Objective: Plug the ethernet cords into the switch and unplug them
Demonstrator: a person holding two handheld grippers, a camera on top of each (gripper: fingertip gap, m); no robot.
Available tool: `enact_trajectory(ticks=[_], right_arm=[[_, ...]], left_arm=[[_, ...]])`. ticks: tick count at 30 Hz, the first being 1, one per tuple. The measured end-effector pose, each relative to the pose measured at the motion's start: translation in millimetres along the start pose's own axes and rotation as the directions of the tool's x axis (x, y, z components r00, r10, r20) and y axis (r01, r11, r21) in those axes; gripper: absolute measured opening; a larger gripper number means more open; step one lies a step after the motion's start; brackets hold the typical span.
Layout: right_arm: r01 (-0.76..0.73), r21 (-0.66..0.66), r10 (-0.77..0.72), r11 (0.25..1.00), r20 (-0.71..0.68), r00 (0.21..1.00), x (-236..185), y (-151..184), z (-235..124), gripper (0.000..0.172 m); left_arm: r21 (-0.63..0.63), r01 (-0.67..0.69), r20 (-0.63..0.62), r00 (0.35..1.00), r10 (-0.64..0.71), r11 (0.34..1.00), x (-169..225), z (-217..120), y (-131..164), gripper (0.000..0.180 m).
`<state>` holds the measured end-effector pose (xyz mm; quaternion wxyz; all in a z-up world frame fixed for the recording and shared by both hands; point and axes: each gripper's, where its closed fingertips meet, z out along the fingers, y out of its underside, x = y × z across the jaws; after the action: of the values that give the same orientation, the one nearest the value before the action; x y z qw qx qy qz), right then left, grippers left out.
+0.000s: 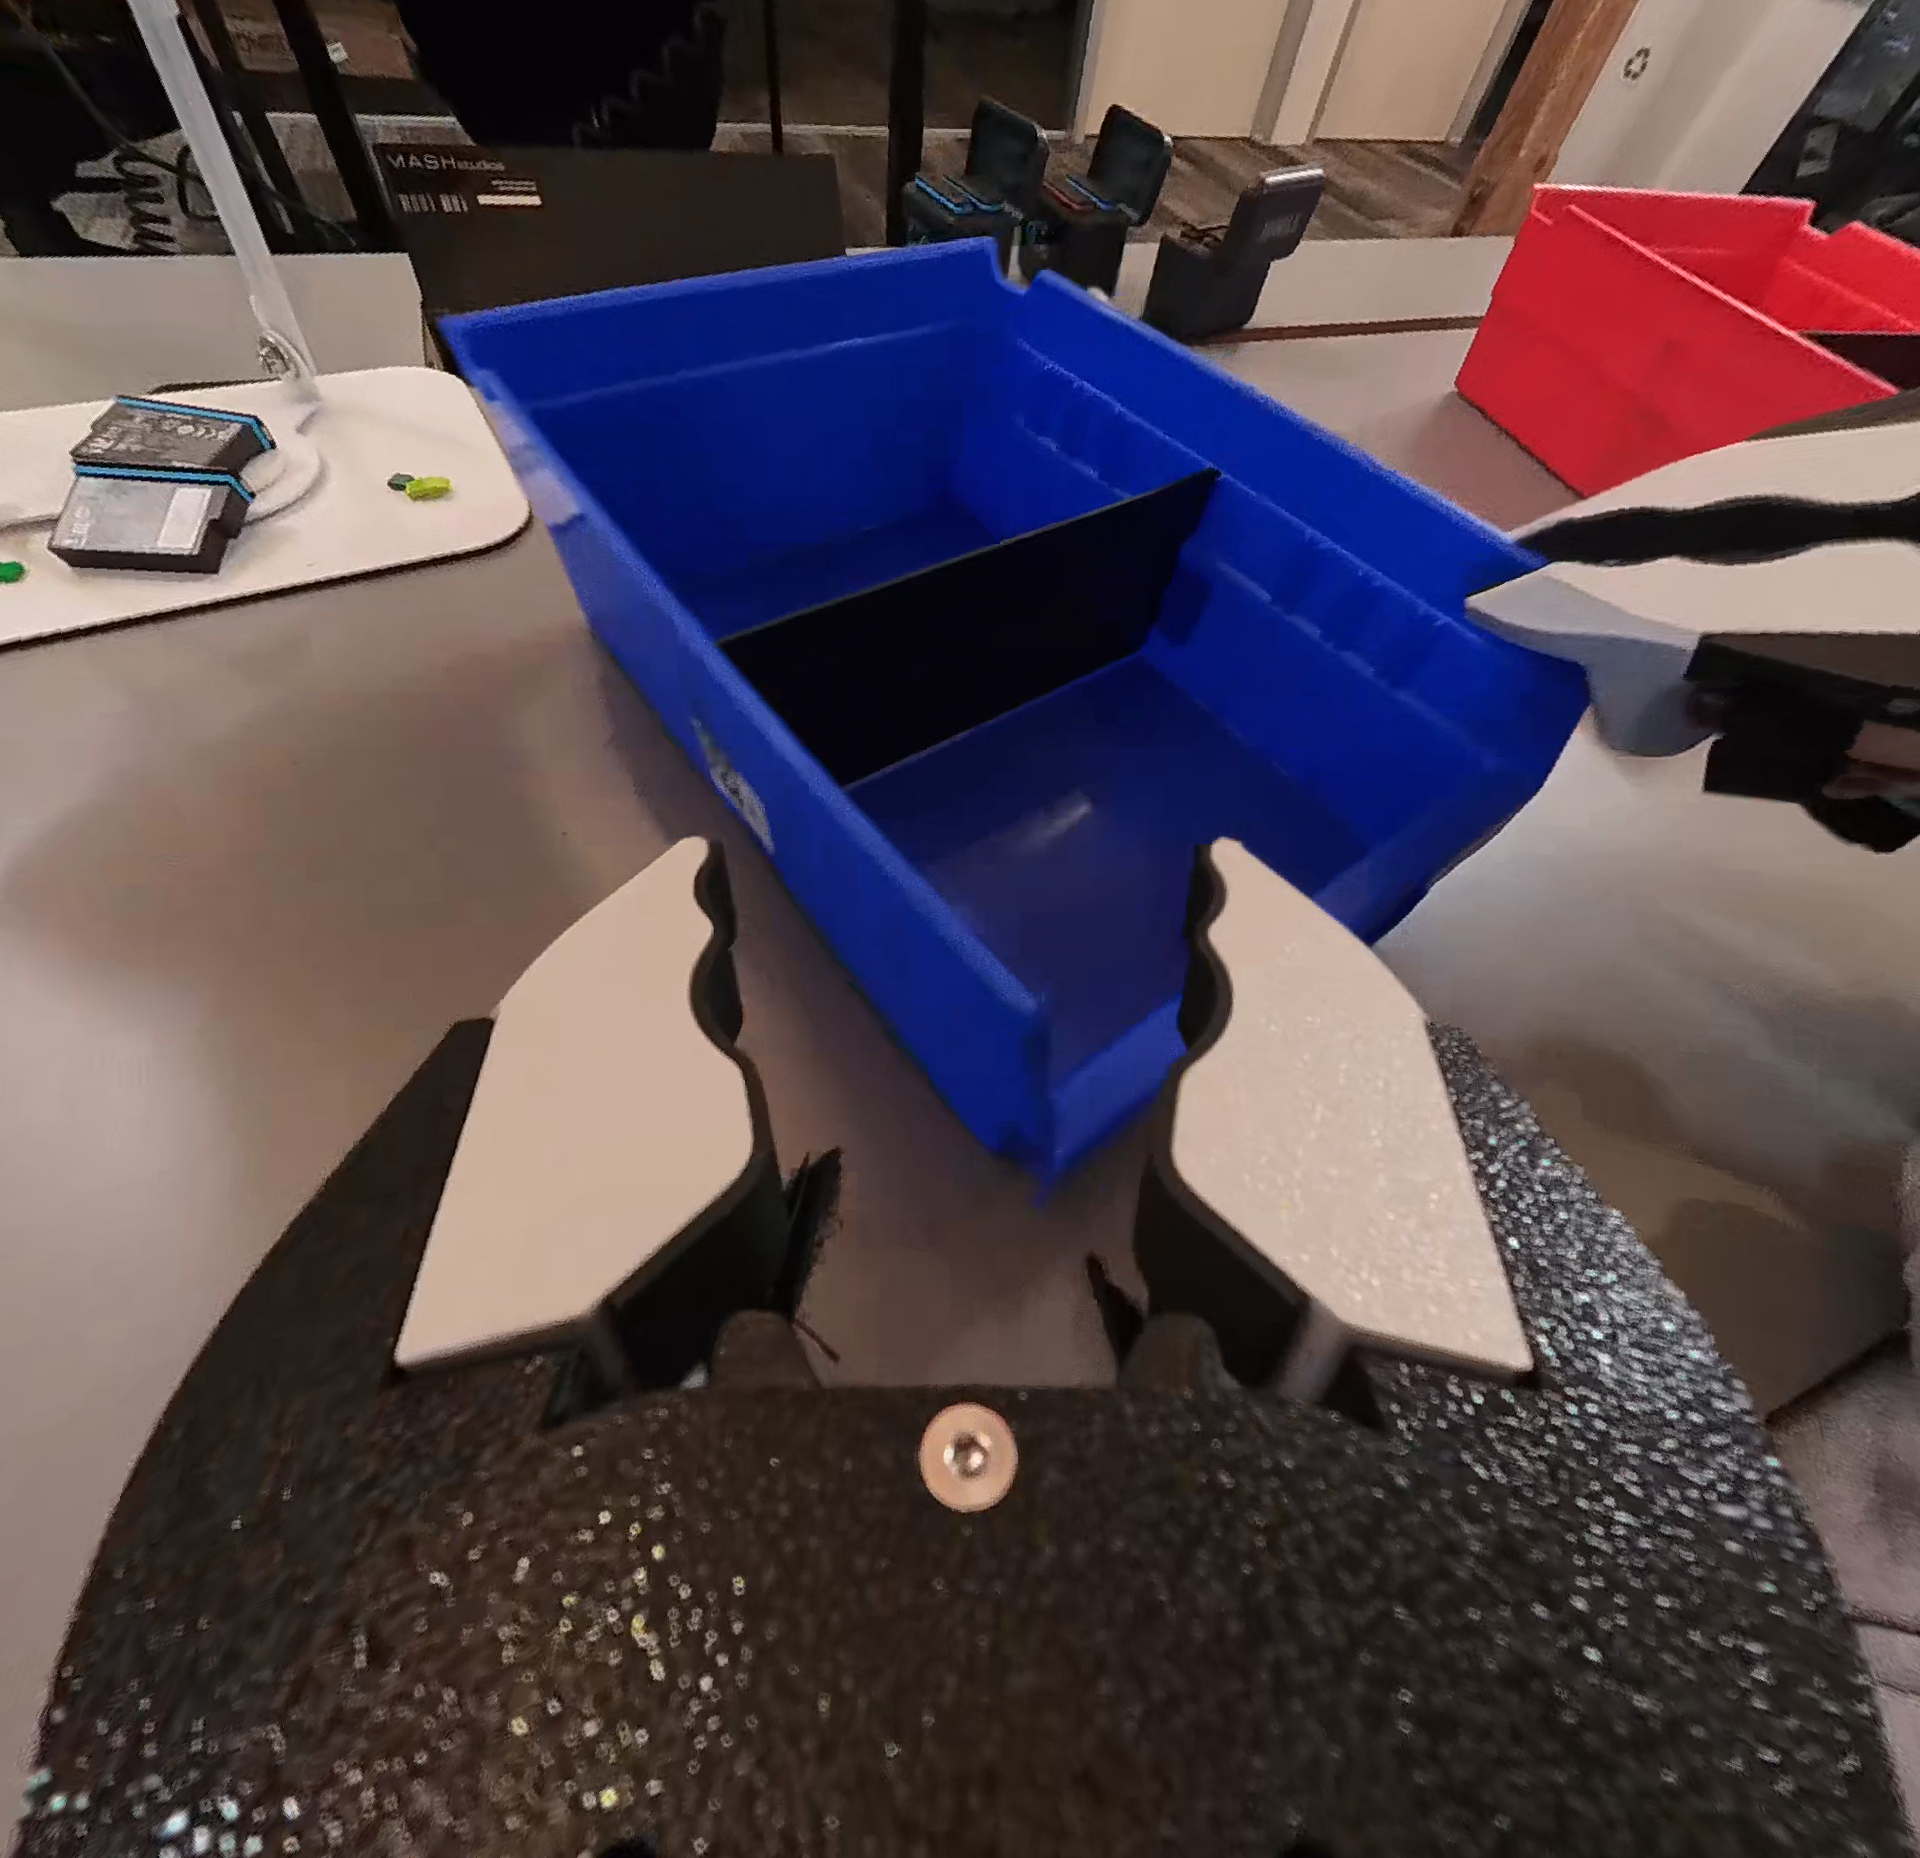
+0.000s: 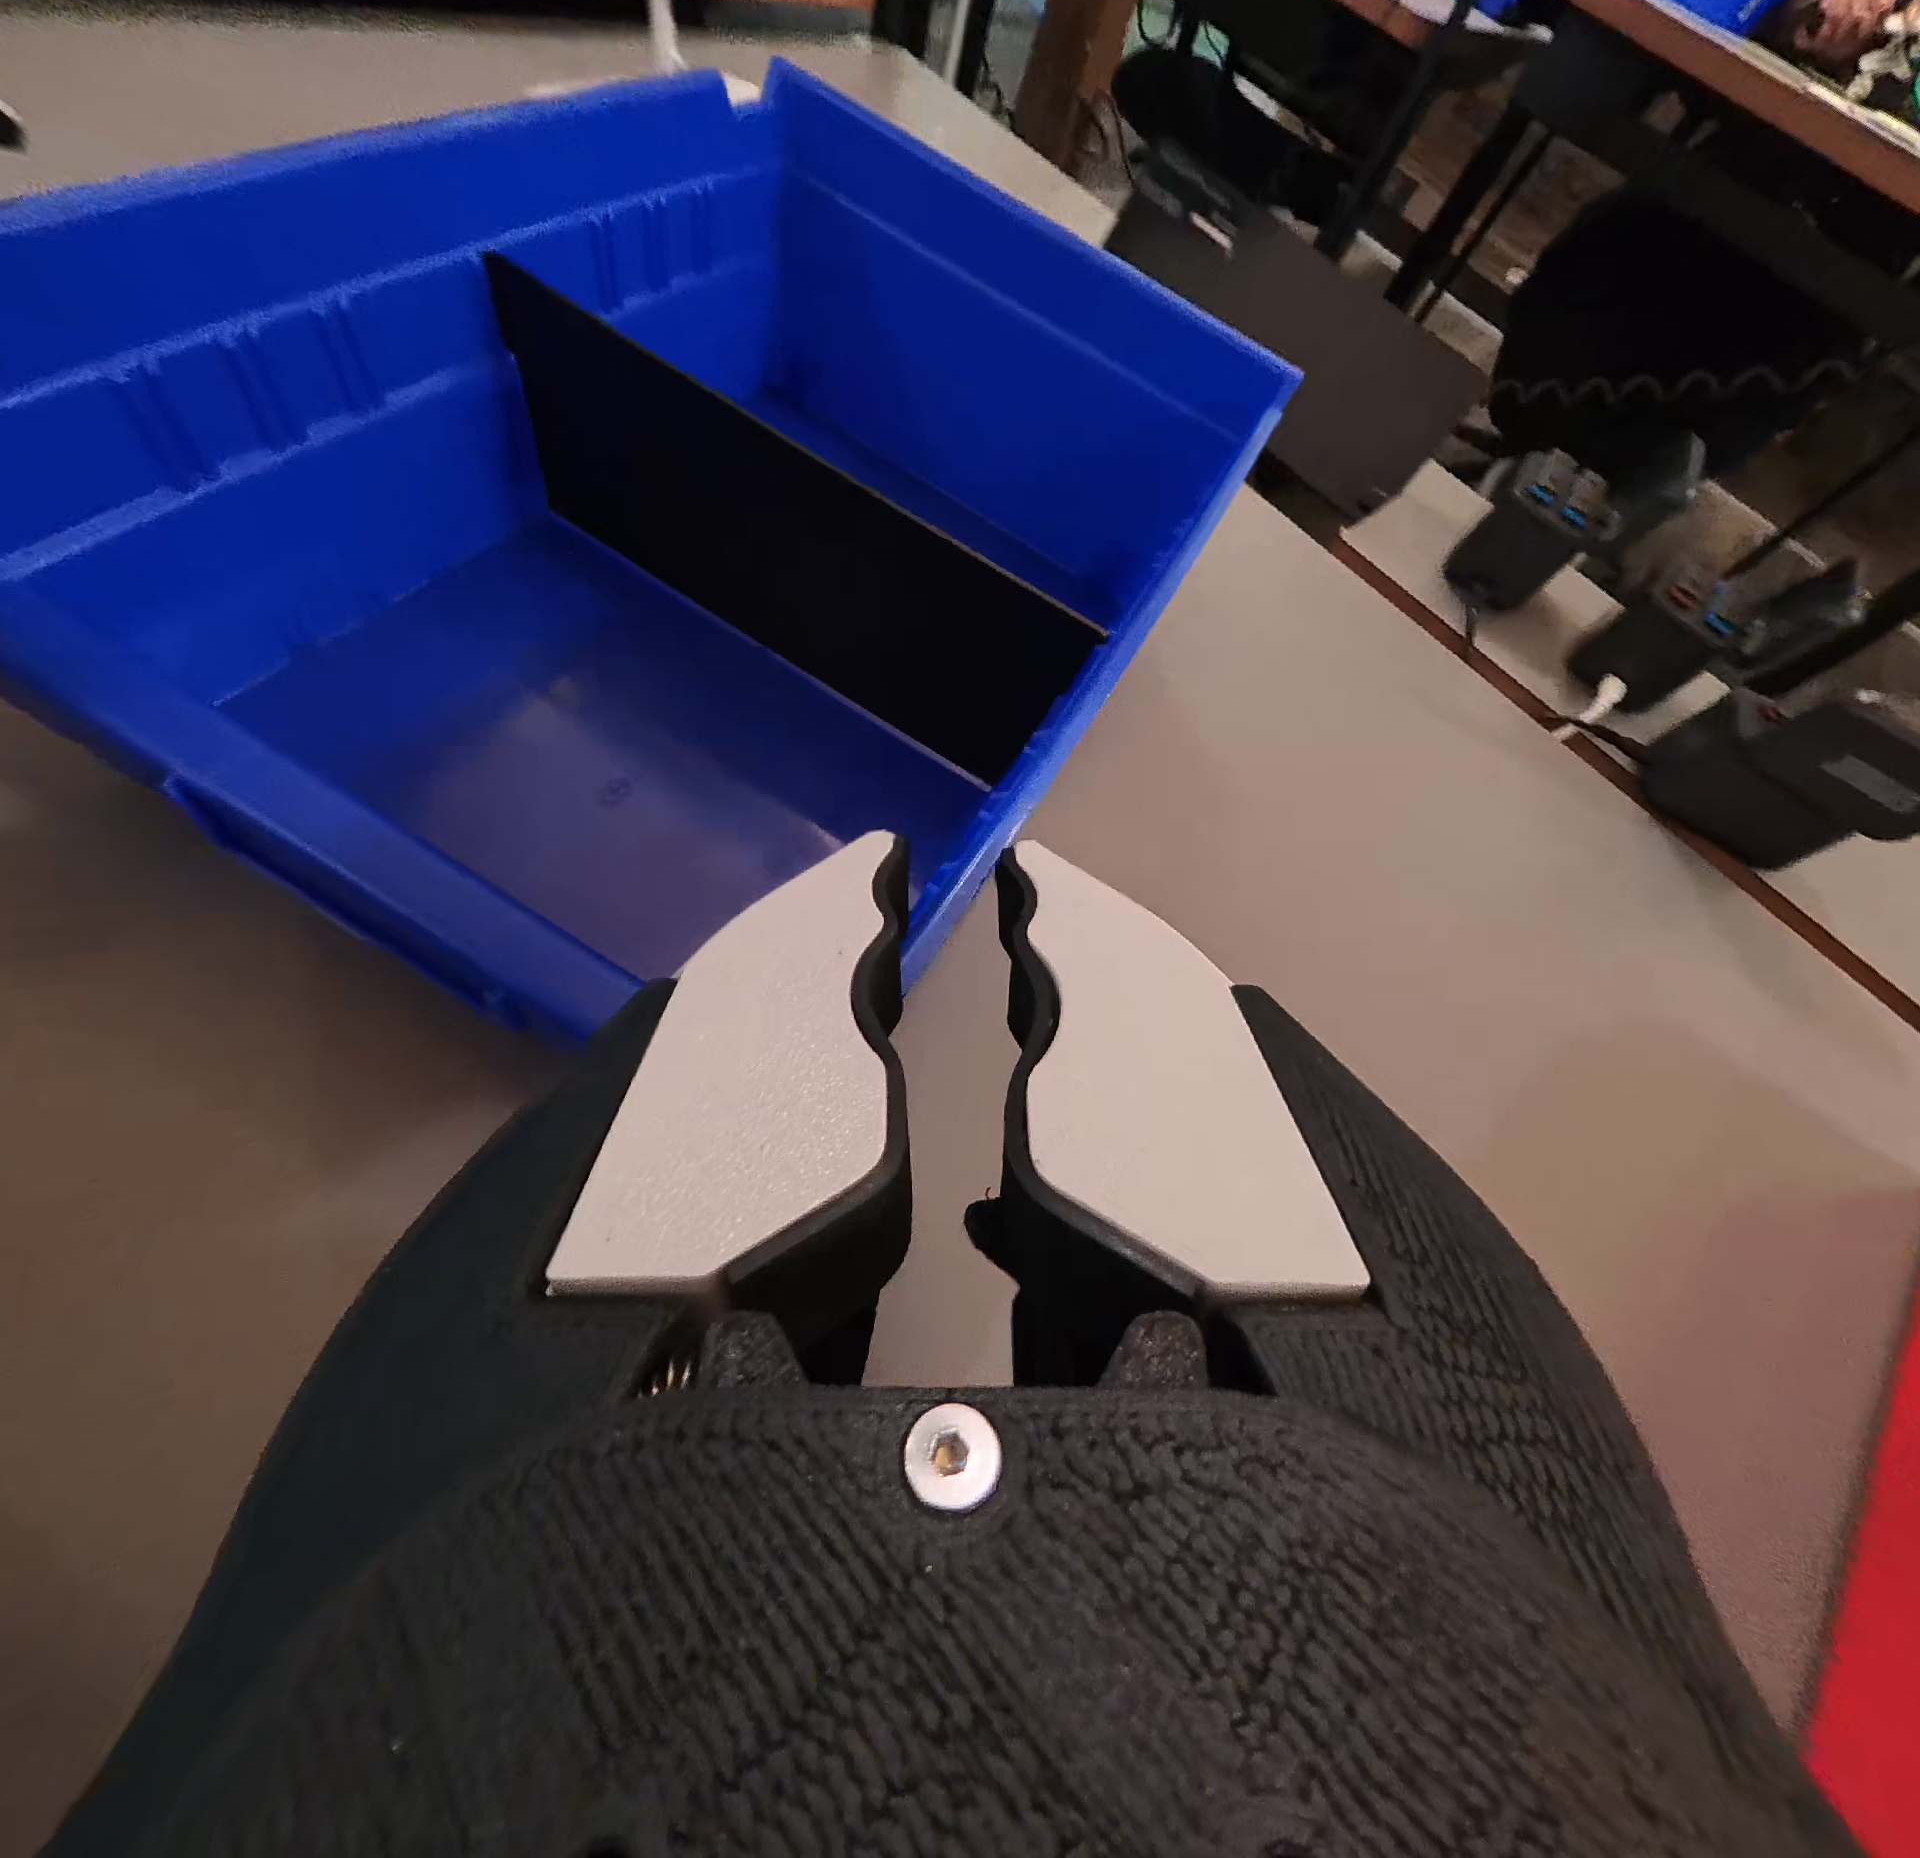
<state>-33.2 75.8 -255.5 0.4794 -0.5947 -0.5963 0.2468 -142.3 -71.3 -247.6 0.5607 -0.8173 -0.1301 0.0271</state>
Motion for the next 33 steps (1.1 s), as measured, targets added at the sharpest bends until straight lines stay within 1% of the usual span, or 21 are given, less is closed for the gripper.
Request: enact_trajectory(ticks=[2,4,6,7,9,11,13,14,16,18,20,22,23,25,26,27,28,29,30,31,33], right_arm=[[0.017,0.076,-0.019,0.997,0.029,0.999,-9,-11,-2,0.024],[0.032,0.175,-0.034,0.984,0.012,0.999,-3,-26,-15,0.036],[0.015,0.239,-0.005,0.971,-0.041,0.999,24,-34,-33,0.042],[0.003,0.252,0.016,0.968,-0.071,0.997,43,-32,-45,0.044],[-0.005,0.229,0.048,0.973,-0.186,0.981,96,-19,-72,0.047],[0.017,0.147,0.036,0.989,-0.35,0.936,160,7,-107,0.047],[0.0,-0.008,-0.004,1.0,-0.497,0.868,230,46,-146,0.046],[-0.049,-0.09,-0.006,0.995,-0.532,0.846,262,69,-165,0.046],[-0.191,-0.196,0.05,0.962,-0.559,0.828,316,112,-199,0.046],[-0.326,-0.234,0.14,0.916,-0.575,0.806,359,146,-224,0.046],[-0.439,-0.26,0.234,0.86,-0.563,0.793,386,174,-235,0.046],[-0.55,-0.325,0.35,0.77,-0.505,0.789,393,201,-232,0.047],[-0.582,-0.372,0.406,0.723,-0.453,0.794,388,211,-225,0.048],[-0.602,-0.452,0.494,0.658,-0.344,0.799,372,223,-209,0.048],[-0.592,-0.496,0.495,0.635,-0.328,0.805,367,230,-205,0.048],[-0.571,-0.541,0.463,0.618,-0.337,0.82,366,238,-203,0.048],[-0.549,-0.581,0.417,0.601,-0.358,0.835,366,246,-203,0.041],[-0.529,-0.608,0.371,0.592,-0.377,0.849,366,251,-203,0.027],[-0.511,-0.622,0.325,0.593,-0.396,0.859,368,253,-202,0.019],[-0.506,-0.626,0.294,0.593,-0.417,0.86,369,253,-203,0.018],[-0.526,-0.609,0.297,0.594,-0.442,0.846,367,249,-201,0.013]], left_arm=[[-0.002,0.01,0.01,1.0,-0.01,1.0,-1,-2,1,0.085],[-0.03,-0.002,0.04,0.999,0.003,1.0,-6,-2,5,0.085],[-0.086,-0.023,0.078,0.997,0.03,0.996,-12,0,12,0.087],[-0.119,-0.036,0.089,0.995,0.046,0.992,-15,2,17,0.088],[-0.167,-0.053,0.107,0.992,0.072,0.984,-19,6,23,0.088],[-0.223,-0.063,0.113,0.989,0.09,0.973,-23,9,31,0.086],[-0.28,-0.081,0.115,0.986,0.118,0.957,-28,12,40,0.078],[-0.302,-0.091,0.092,0.988,0.124,0.949,-28,14,44,0.076],[-0.288,-0.076,0.056,0.994,0.096,0.955,-24,16,43,0.069],[-0.286,-0.072,0.053,0.994,0.091,0.956,-26,17,43,0.064],[-0.28,-0.071,0.052,0.995,0.089,0.957,-28,19,42,0.051],[-0.294,-0.073,0.054,0.994,0.093,0.953,-29,22,43,0.043],[-0.312,-0.081,0.06,0.993,0.105,0.947,-29,24,45,0.04],[-0.338,-0.106,0.085,0.986,0.142,0.935,-32,27,48,0.04],[-0.344,-0.113,0.098,0.983,0.156,0.932,-34,28,48,0.039],[-0.348,-0.116,0.106,0.981,0.162,0.93,-35,28,47,0.038],[-0.349,-0.116,0.111,0.98,0.163,0.93,-36,29,47,0.037],[-0.349,-0.114,0.116,0.98,0.164,0.93,-38,29,47,0.036],[-0.349,-0.112,0.119,0.979,0.163,0.93,-39,30,46,0.035],[-0.35,-0.108,0.125,0.979,0.16,0.931,-41,29,46,0.034],[-0.343,-0.103,0.162,0.972,0.167,0.934,-49,26,43,0.022]])
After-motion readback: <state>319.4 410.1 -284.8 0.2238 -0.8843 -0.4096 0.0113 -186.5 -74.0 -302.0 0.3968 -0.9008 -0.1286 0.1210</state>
